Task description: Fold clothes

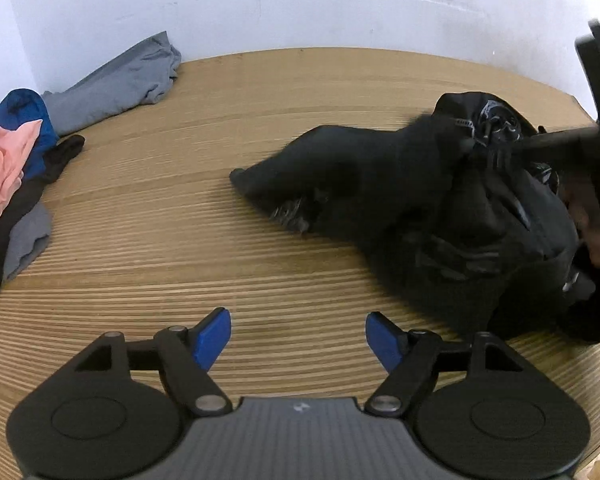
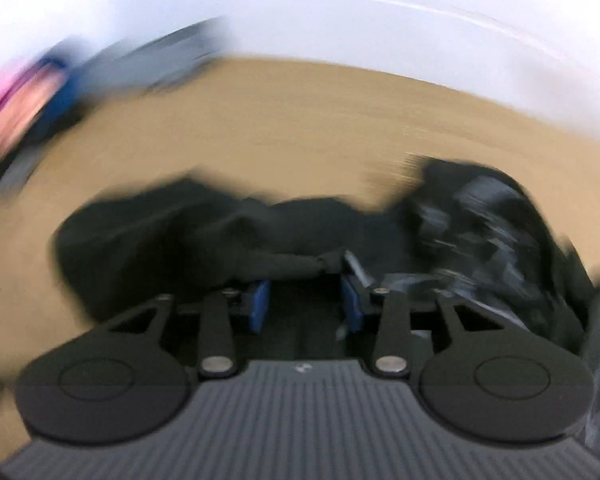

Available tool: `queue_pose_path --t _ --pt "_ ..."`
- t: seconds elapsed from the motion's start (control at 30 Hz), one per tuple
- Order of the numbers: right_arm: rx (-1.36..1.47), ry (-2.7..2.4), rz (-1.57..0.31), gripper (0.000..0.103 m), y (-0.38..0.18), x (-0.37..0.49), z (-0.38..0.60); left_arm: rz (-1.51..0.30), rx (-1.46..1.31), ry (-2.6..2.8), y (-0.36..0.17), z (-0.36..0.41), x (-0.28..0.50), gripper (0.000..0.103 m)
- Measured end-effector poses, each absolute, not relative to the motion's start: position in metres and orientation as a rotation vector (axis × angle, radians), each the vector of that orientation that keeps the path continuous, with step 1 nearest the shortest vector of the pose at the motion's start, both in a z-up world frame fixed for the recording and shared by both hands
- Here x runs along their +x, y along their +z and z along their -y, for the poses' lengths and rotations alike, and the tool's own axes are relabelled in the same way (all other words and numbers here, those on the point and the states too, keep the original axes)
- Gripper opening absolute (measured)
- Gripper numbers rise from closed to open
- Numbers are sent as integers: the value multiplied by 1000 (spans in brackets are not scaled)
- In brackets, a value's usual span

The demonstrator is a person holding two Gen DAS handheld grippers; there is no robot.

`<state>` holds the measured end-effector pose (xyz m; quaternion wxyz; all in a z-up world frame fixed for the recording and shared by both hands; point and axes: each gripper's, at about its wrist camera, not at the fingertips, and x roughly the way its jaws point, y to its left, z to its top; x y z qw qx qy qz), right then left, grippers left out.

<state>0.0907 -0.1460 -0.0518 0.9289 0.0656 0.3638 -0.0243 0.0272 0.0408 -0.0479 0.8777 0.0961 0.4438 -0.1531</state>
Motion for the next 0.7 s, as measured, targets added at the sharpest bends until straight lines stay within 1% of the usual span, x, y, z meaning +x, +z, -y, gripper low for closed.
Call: queue_pose_path --t 0.07,0.17,0.23,0.3,0.33,0.53,0.7 --pt "175 18 -723 42 -50 69 147 -930 191 -338 -51 -45 29 76" --pt "75 198 -745 43 -50 33 127 -929 186 -367 -55 -51 31 76" --pt "-45 315 -783 46 -56 10 108 -913 193 -393 -55 -56 30 76" --pt "-149 380 -787 55 -64 -8 90 -902 198 -427 -54 -59 29 76" --pt "-197 401 -784 56 -70 -13 82 -898 204 -446 -55 -60 29 76" --pt "-387 375 -806 55 -101 4 49 -895 271 -512 -61 -56 26 77" --pt "-377 329 -795 52 -100 -4 54 -854 352 -598 -60 -47 16 76"
